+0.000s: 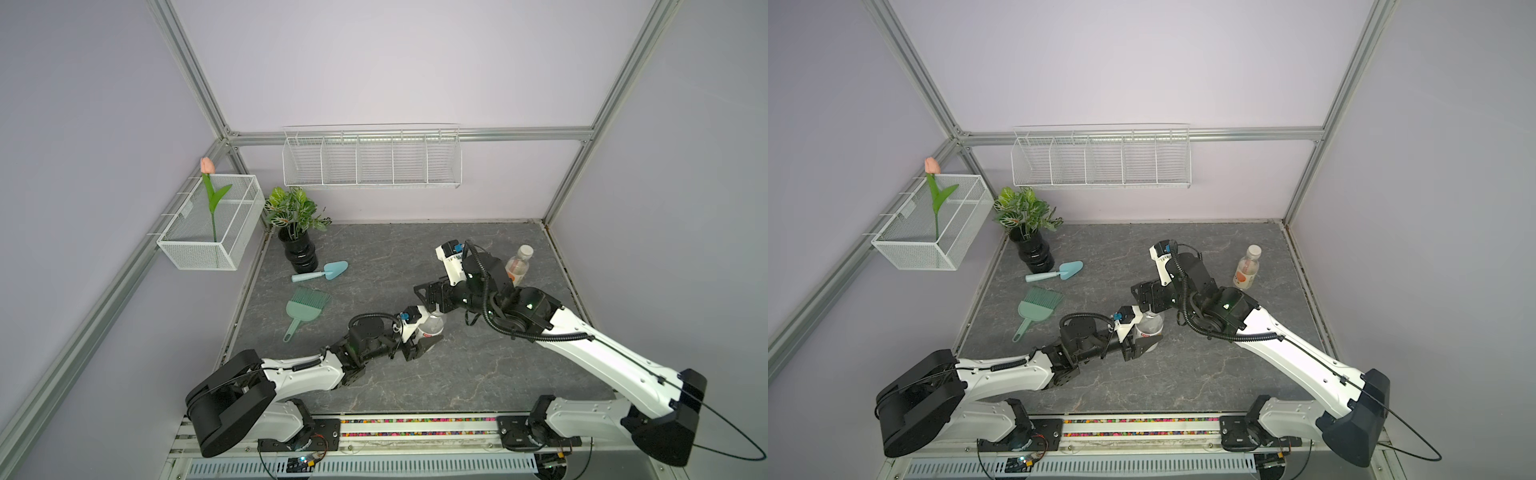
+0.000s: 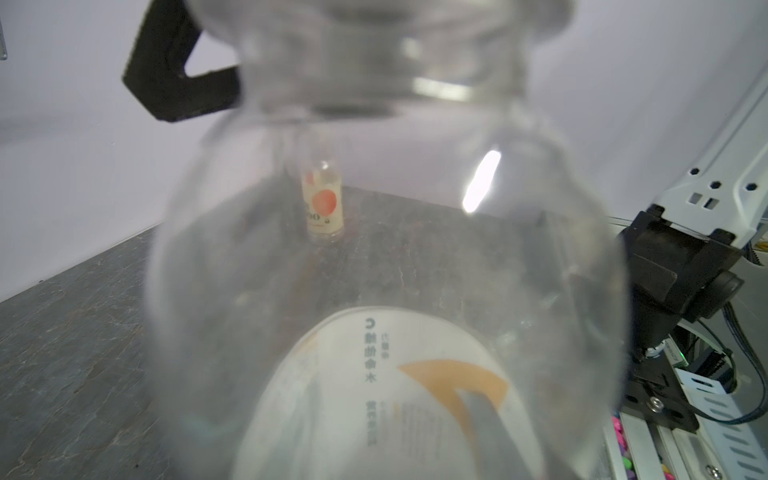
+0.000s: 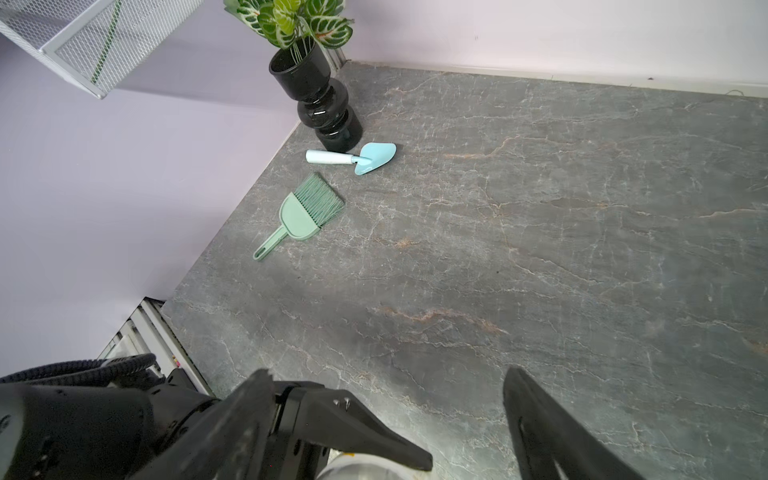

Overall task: Screw on the bottle caps
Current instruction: Screw the bottle cap onto the plastic bottle.

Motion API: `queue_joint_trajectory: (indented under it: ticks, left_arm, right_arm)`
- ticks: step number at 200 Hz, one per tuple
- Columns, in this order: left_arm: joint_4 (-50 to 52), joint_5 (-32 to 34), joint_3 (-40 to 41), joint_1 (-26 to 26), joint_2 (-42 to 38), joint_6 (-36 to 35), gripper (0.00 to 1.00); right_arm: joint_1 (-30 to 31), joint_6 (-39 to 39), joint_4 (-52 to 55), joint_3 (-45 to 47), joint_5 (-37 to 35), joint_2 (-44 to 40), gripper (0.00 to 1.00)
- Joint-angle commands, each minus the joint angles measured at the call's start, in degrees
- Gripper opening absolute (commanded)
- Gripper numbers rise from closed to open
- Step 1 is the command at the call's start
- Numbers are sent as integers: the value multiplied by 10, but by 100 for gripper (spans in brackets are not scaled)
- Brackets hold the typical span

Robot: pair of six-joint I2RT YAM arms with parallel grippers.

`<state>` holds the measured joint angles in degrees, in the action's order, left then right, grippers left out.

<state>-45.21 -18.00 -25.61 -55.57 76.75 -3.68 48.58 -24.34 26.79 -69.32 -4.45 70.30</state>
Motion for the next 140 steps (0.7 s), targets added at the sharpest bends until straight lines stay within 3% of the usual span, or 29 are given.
queue_joint_trajectory:
  ticks: [1,63,103,140]
  left_arm:
    - [-19,-8,-12,-3,10,-12,58]
    - [-5,-9,-12,-3,7,-23,58]
    - [-2,-12,-12,-2,7,-26,58]
    - [1,-22,-14,-3,14,-36,58]
  right_arm:
    - [-2,-3,30,4,28,-51,89]
    - [-3,38,51,125,83,-209,89]
    - [-4,11,23,121,29,-175,89]
    - [-20,-26,-15,71,-7,-81,89]
